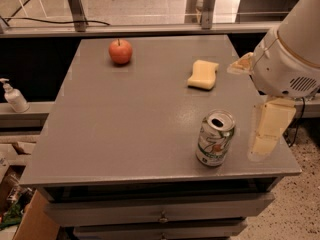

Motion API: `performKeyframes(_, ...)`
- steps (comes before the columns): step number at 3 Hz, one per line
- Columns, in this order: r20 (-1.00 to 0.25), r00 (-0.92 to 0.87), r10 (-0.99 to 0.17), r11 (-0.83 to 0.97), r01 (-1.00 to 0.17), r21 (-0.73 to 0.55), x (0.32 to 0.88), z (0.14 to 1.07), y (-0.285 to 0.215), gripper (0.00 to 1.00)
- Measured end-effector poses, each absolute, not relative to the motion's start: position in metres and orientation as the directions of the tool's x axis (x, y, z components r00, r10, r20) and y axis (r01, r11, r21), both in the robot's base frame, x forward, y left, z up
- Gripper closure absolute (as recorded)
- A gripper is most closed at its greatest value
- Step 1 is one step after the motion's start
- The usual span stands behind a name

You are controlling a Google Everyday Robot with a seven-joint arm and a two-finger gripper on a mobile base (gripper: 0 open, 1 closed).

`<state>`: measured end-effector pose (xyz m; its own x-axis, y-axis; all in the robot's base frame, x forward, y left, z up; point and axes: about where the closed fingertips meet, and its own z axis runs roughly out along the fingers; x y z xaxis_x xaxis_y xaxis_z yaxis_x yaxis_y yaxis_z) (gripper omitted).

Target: Pick 7up can

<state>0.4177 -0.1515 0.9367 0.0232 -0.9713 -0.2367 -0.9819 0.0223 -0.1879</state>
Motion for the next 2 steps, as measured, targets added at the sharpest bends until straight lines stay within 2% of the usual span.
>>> performKeyframes(2,-0.216,0.069,-0.974,-0.035,-0.987,-0.158,0.437,0.903,-0.141,0.0)
